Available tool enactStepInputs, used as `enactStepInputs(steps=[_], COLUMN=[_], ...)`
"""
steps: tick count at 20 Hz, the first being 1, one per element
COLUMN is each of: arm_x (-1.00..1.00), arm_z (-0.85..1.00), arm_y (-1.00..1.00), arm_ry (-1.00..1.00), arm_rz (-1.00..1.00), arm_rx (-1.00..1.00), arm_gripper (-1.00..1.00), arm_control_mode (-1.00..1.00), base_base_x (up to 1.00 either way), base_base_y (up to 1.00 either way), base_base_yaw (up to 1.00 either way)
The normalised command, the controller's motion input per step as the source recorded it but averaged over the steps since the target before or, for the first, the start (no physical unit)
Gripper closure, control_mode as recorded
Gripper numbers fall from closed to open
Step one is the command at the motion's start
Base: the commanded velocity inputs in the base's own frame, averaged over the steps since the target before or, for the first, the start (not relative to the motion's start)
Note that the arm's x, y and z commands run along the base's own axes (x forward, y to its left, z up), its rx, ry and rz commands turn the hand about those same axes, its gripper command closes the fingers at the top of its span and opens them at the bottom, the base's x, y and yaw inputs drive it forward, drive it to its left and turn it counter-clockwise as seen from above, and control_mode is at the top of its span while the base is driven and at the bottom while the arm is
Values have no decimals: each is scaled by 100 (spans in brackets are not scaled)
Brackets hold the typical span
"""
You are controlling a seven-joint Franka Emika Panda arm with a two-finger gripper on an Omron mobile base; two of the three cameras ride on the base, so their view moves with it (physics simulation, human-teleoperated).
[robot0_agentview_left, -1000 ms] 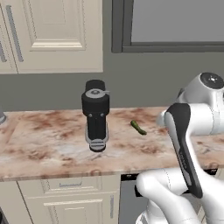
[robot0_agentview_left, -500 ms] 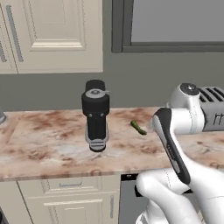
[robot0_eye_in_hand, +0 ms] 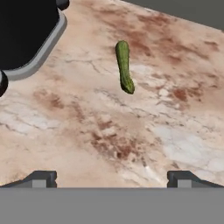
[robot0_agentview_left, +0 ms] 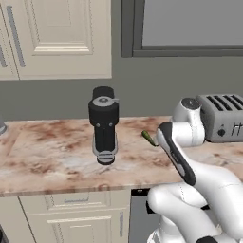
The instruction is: Place the liquor on the top shelf of the fridge to keep it out of children's reach, and place the mango and squash on lower shelves for easy access.
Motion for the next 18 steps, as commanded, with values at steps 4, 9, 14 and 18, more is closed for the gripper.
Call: enactStepInputs(steps=[4, 9, 14, 18], arm_x=[45, 45, 39, 28], arm_z=[-16, -9, -4, -12], arm_y=[-5, -6, -5, -3], arm_ry=[10, 12, 9, 5], arm_rz=[0, 0, 0, 0], arm_rx=[0, 0, 0, 0], arm_gripper=[-100, -100, -100, -100], arm_control_mode=[-100, -100, -100, -100], base_base_x=[0, 0, 0, 0], base_base_y=[0, 0, 0, 0], base_base_yaw=[0, 0, 0, 0])
